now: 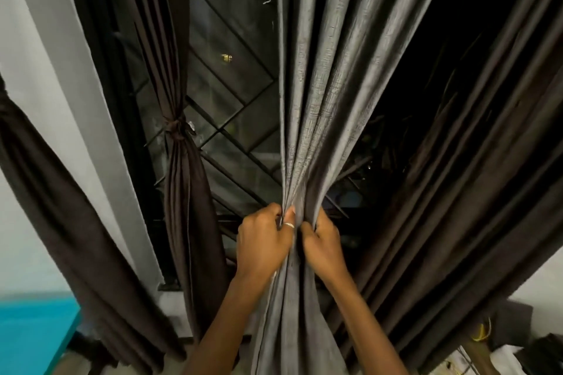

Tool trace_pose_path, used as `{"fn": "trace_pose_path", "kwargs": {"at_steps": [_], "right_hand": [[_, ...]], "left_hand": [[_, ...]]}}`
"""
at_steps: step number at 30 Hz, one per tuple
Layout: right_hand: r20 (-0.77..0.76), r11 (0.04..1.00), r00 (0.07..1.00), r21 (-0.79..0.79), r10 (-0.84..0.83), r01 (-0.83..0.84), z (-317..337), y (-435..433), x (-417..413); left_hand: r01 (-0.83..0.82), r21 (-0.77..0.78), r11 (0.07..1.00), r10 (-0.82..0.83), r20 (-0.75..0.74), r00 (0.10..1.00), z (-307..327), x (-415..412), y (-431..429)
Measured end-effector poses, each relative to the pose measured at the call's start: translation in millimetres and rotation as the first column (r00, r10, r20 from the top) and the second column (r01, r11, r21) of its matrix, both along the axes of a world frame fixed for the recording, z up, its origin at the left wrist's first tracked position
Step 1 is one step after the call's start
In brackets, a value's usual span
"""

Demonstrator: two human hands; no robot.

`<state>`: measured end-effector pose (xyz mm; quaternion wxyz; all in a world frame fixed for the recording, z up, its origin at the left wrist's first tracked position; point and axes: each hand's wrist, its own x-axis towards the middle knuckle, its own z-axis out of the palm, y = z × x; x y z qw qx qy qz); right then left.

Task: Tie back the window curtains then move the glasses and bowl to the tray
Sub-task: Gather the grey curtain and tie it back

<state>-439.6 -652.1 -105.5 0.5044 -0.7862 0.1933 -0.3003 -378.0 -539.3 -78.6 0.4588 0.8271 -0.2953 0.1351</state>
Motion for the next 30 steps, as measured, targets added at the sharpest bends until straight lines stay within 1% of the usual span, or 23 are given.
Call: {"fn": "trace_pose_path", "kwargs": {"at_steps": [3,6,8,10,11,14,16,18,21,23,26,30], "right_hand": [[-0.003,0.999,0.999,-0.020,0.044,-0.045,-2,12,1],[-0.040,0.996,0.996,-0.046,0.078,-0.079,3,19,0],[-0.075,0.992,0.992,-0.076,0.097,-0.103,8,19,-1],[-0.106,0.987,0.989,-0.112,0.100,-0.112,13,18,-4],[-0.114,0.988,0.990,-0.124,0.079,-0.093,14,17,-6],[-0.112,0.989,0.991,-0.139,-0.068,0.052,12,18,-12],[-0.098,0.982,0.986,-0.152,-0.132,0.117,9,22,-15],[-0.106,0.976,0.982,-0.170,-0.155,0.135,8,25,-16],[-0.113,0.974,0.981,-0.182,-0.155,0.133,8,34,-15],[-0.081,0.978,0.991,-0.189,-0.105,0.089,10,42,-17],[-0.027,0.989,1.000,-0.148,0.011,-0.014,14,41,-12],[-0.041,0.987,0.992,-0.107,0.119,-0.123,17,33,-1]], "left_hand": [[0.022,-0.018,1.000,-0.022,-0.001,1.000,-1,1,1],[0.058,-0.012,0.998,-0.058,0.005,0.998,0,3,3],[0.062,0.028,0.998,-0.063,0.025,0.998,2,3,6],[0.033,0.090,0.995,-0.039,0.059,0.997,5,5,9],[0.008,0.119,0.993,-0.018,0.081,0.997,6,6,11],[-0.089,0.188,0.978,0.064,0.136,0.989,12,7,16],[-0.145,0.235,0.961,0.110,0.154,0.982,15,6,18],[-0.178,0.267,0.947,0.137,0.167,0.976,17,4,17],[-0.191,0.270,0.944,0.150,0.167,0.974,18,0,15],[-0.165,0.238,0.957,0.129,0.163,0.978,18,0,14],[-0.032,0.143,0.989,0.016,0.114,0.993,13,3,13],[0.084,0.064,0.994,-0.089,0.089,0.992,6,8,15]]}}
